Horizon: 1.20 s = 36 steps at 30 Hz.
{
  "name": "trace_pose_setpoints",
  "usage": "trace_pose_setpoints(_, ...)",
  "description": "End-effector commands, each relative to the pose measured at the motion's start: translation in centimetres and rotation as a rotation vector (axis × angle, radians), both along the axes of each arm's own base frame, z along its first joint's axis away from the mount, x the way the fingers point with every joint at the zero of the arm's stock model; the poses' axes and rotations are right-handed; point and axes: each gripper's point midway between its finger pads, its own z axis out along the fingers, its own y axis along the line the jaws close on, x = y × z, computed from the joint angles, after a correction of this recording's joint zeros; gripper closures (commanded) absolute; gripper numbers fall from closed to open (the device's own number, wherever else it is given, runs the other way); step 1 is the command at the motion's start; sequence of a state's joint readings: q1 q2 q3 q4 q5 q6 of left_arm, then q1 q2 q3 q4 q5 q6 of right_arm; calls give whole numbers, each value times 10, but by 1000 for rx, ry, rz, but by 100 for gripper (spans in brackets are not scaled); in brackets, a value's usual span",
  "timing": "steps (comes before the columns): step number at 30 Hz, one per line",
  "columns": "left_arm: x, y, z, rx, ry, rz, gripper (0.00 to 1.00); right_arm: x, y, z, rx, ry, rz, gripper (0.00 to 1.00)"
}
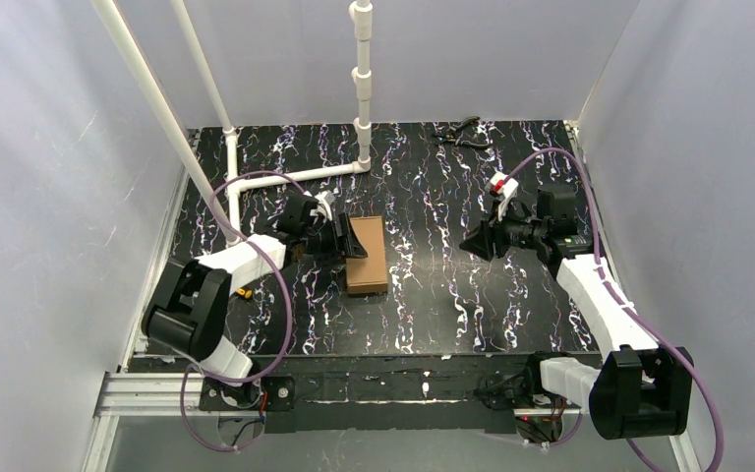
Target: Fold the paper box
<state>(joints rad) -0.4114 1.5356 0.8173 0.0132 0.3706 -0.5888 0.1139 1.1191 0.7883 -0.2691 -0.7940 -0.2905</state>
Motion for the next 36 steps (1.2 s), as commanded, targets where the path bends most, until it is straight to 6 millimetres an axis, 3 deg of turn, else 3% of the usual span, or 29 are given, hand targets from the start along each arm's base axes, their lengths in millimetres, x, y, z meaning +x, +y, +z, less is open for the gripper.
trace_pose_setpoints(1, 4, -35, 31, -201, 9, -86, 34, -1, 1, 6, 16, -30, 21, 52)
trace_pose_setpoints(4, 6, -37, 49, -229, -29, -66, 33, -2, -2, 9, -14, -48, 25, 51)
trace_pose_setpoints(7, 0, -7, 70, -125, -112, 50, 28, -4, -11, 14, -89, -64, 26, 50)
trace_pose_setpoints(10, -29, 17, 97, -106, -175, 92, 20, -6, -20, 26, -163, -73, 30, 48)
trace_pose_setpoints(13, -65, 32, 137, -190, -274, 111, 2, -8, -23, 47, -181, -68, 34, 42)
trace_pose_setpoints(18, -112, 58, 186, -277, -420, 144, 2, -14, -19, 88, -117, -80, 22, 26)
trace_pose_setpoints(20, -127, 69, 207, -261, -468, 147, 2, -18, -19, 104, -94, -93, 8, 12)
trace_pose_setpoints(22, -140, 79, 215, -214, -476, 142, 2, -19, -23, 118, -88, -107, -32, 2)
trace_pose_setpoints(28, -162, 103, 225, -88, -466, 148, 2, -9, -47, 164, -79, -128, -269, 2)
trace_pose_setpoints(36, -178, 102, 254, -137, -488, 126, 2, -32, -43, 179, 9, -158, -177, 2)
